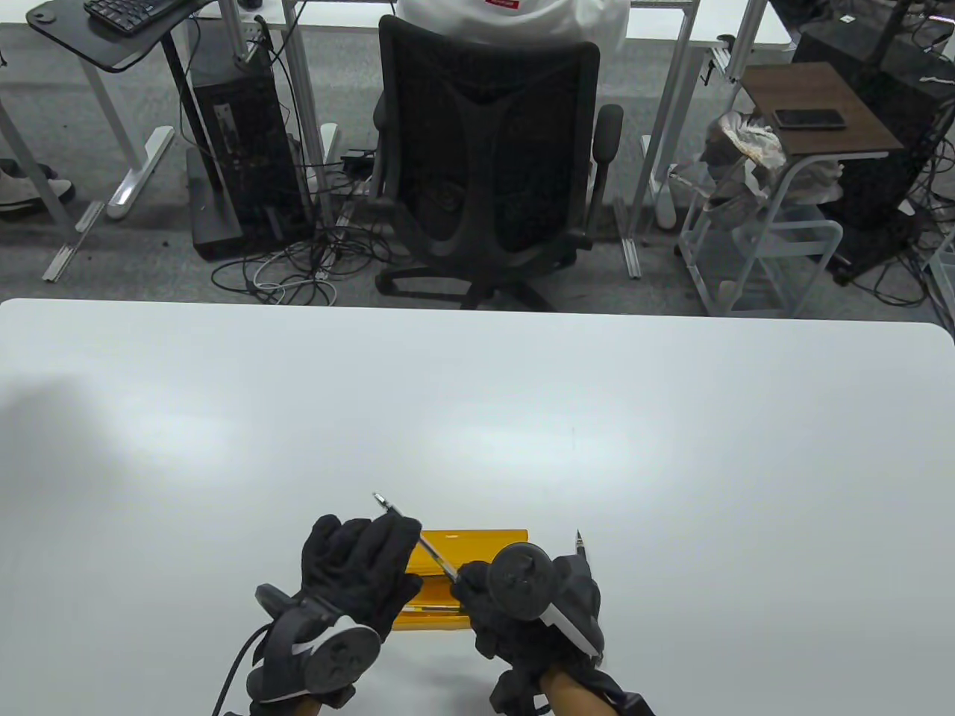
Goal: Cap pen on the opposite end
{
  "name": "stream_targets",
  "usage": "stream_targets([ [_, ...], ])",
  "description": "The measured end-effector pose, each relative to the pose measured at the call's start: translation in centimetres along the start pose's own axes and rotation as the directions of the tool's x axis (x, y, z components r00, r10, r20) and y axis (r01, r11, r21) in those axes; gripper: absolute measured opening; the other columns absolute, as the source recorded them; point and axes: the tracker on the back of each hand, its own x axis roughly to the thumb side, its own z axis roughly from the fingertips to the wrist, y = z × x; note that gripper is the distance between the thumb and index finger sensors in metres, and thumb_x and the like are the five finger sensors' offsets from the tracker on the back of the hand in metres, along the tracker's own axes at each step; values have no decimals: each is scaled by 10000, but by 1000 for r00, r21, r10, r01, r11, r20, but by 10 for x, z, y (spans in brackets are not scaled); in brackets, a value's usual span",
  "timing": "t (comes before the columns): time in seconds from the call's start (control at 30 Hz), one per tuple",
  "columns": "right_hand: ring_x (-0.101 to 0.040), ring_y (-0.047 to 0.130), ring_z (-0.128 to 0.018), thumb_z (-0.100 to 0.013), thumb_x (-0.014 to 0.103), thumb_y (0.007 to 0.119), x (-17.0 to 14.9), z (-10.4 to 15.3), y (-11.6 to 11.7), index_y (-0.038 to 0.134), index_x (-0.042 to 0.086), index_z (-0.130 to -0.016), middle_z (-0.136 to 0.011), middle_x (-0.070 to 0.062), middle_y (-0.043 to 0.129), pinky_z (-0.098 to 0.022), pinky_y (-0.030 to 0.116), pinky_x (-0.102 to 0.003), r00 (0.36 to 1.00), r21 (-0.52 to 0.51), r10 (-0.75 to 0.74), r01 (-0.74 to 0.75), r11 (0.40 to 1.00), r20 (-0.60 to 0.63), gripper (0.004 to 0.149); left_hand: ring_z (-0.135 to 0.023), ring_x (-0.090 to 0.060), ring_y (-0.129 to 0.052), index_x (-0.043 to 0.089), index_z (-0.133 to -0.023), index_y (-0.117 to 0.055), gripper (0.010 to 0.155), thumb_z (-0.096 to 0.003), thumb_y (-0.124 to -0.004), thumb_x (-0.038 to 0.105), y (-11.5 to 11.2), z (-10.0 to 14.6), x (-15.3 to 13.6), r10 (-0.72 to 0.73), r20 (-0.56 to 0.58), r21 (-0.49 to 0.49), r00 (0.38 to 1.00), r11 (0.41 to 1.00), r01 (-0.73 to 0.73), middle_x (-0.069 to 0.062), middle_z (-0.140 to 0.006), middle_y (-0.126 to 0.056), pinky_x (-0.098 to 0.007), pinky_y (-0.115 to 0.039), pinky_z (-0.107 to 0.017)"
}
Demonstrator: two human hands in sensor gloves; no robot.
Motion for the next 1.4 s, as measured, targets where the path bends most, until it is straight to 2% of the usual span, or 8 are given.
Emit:
stream_targets([
  [0.1, -141, 1001, -219, -443, 341, 693, -2, -1, -3, 837, 98, -836, -485, -37, 1009, -205, 865, -337, 985, 3, -163, 163, 987, 53, 483, -811, -381, -760, 121, -1041, -708, 588, -535, -828, 395, -7, 5, -22, 352, -249, 3, 902, 932, -363, -167, -943, -847, -688, -488, -686],
  [0.23, -145, 1003, -246, -426, 328, 695, 0, -1, 4, 850, 152, -842, -532, -47, 1012, -219, 867, -338, 956, 76, -277, 270, 960, 101, 478, -810, -370, -767, 127, -1030, -739, 553, -539, -852, 355, -21, 13, -39, 736, -371, 102, 566, 638, -763, -160, -928, -865, -679, -473, -714],
  [0.47, -140, 1009, -243, -418, 334, 696, 9, -1, 18, 877, 173, -824, -525, -45, 1025, -217, 873, -332, 972, 141, -198, 180, 973, 124, 473, -872, -319, -737, 194, -1067, -681, 550, -559, -829, 345, -24, 13, -38, 759, -301, 40, 577, 615, -787, -93, -986, -825, -657, -459, -756],
  [0.67, -158, 1013, -227, -428, 351, 740, 17, 1, 25, 870, 113, -839, -513, -67, 1044, -204, 870, -347, 965, 154, -243, 226, 962, 102, 492, -856, -307, -748, 200, -1030, -708, 494, -558, -747, 337, -13, 10, -32, 684, -228, 37, 692, 717, -696, -81, -959, -838, -644, -488, -746],
  [0.83, -162, 1011, -219, -434, 367, 747, 7, 3, 14, 869, 83, -836, -499, -71, 1044, -197, 866, -350, 993, 80, -106, 102, 992, 53, 507, -749, -341, -853, 113, -1010, -717, 495, -556, -741, 308, 9, 12, -59, 601, -279, 194, 749, 799, -569, -173, -884, -913, -626, -580, -680],
  [0.93, -167, 1009, -222, -437, 367, 745, 1, 1, 11, 872, 88, -834, -502, -75, 1043, -201, 864, -354, 994, 66, -107, 106, 992, 16, 502, -565, -314, -932, 47, -940, -778, 507, -526, -813, 339, 12, 10, -69, 278, -371, 59, 886, 959, -277, -181, -696, -1005, -592, -671, -603],
  [1.0, -169, 1009, -222, -439, 369, 743, 0, -1, 12, 872, 89, -834, -501, -76, 1043, -201, 863, -355, 994, 68, -112, 111, 992, 8, 502, -496, -276, -945, 50, -908, -808, 513, -512, -841, 375, 6, 8, -70, 68, -375, -68, 925, 993, -100, -152, -617, -1022, -569, -703, -580],
  [1.4, -169, 1010, -222, -439, 377, 739, 4, 0, 17, 874, 101, -831, -502, -75, 1044, -202, 864, -356, 996, 83, -82, 77, 994, 48, 498, -349, -235, -940, 32, -833, -878, 529, -480, -897, 426, -63, -8, -72, -407, -399, -500, 822, 848, 177, -116, -453, -1033, -540, -749, -530],
])
